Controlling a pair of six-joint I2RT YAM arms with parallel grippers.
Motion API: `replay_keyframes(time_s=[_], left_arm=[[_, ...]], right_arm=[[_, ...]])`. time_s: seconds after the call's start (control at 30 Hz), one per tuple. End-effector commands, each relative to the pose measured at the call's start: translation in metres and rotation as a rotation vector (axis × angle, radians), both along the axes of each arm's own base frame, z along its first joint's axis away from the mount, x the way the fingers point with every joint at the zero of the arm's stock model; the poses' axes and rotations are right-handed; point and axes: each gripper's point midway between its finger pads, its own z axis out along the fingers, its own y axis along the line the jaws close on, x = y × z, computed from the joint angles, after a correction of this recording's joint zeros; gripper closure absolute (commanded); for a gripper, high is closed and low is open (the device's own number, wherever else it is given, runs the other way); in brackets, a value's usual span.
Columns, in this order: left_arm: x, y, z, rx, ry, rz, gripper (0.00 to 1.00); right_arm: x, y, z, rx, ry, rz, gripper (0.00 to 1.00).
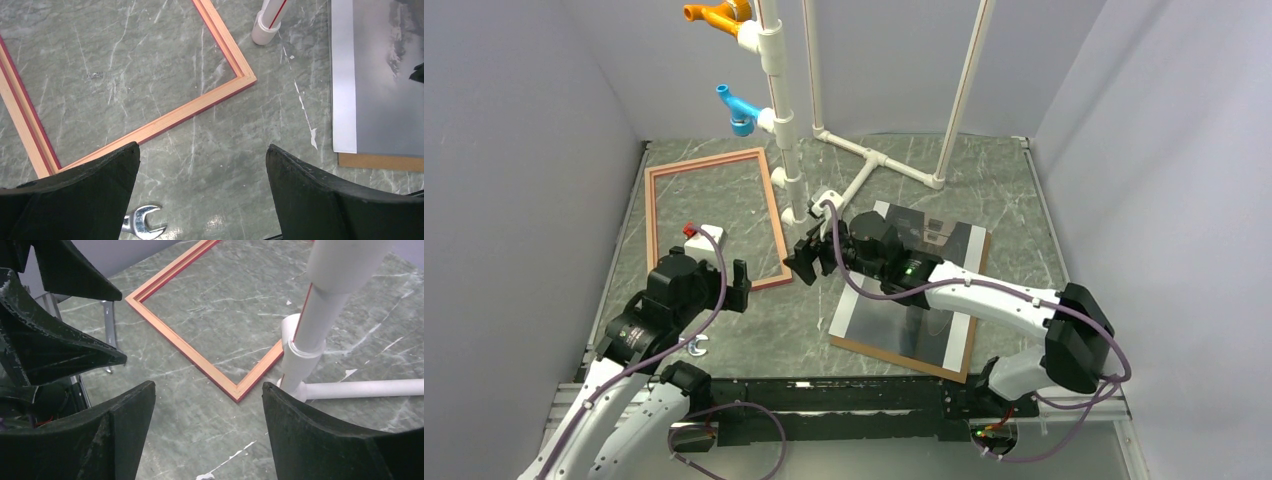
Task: Put the photo into the frame
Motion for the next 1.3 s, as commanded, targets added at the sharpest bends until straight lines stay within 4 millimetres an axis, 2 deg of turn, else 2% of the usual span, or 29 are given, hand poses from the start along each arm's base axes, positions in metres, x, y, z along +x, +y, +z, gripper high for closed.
replay_keyframes(time_s=[0.0,0.2,0.3,0.43,0.57,0.63,0.8,0.9,1.17,1.27], left_arm=[[0.004,0.001,0.005,-0.009,-0.024,0.024,0.01],[0.004,0.005,0.006,-0.009,-0.032,0.041,0.01],[0.004,0.006,0.006,-0.009,-0.036,0.051,0.01],[0.004,0.007,0.007,-0.007,-0.037,0.056,0.01],[0.004,0.008,0.006,-0.006,-0.033,0.063,0.01],[0.004,0.008,0.006,-0.004,-0.031,0.064,0.01],[0.005,0.008,0.005,-0.003,-0.028,0.063,0.01],[0.005,0.007,0.005,-0.002,-0.027,0.060,0.01],[0.005,0.008,0.005,-0.002,-0.027,0.064,0.01],[0.005,0.008,0.005,-0.001,-0.025,0.066,0.00]], right_arm=[[-0.001,0.015,0.011,0.024,-0.041,0.031,0.24],[0.021,0.047,0.012,0.063,-0.064,0.025,0.33],[0.038,0.056,0.014,0.085,-0.111,-0.025,0.37],[0.066,0.059,0.002,0.049,-0.168,-0.125,0.39],[0.091,0.056,-0.010,-0.017,-0.193,-0.235,0.39],[0.103,0.048,-0.016,-0.034,-0.182,-0.308,0.38],[0.120,0.031,-0.024,-0.045,-0.178,-0.389,0.38],[0.126,0.027,-0.024,-0.051,-0.188,-0.401,0.37],[0.141,0.043,-0.020,-0.105,-0.299,-0.324,0.36],[0.149,0.046,-0.021,-0.091,-0.290,-0.293,0.35]])
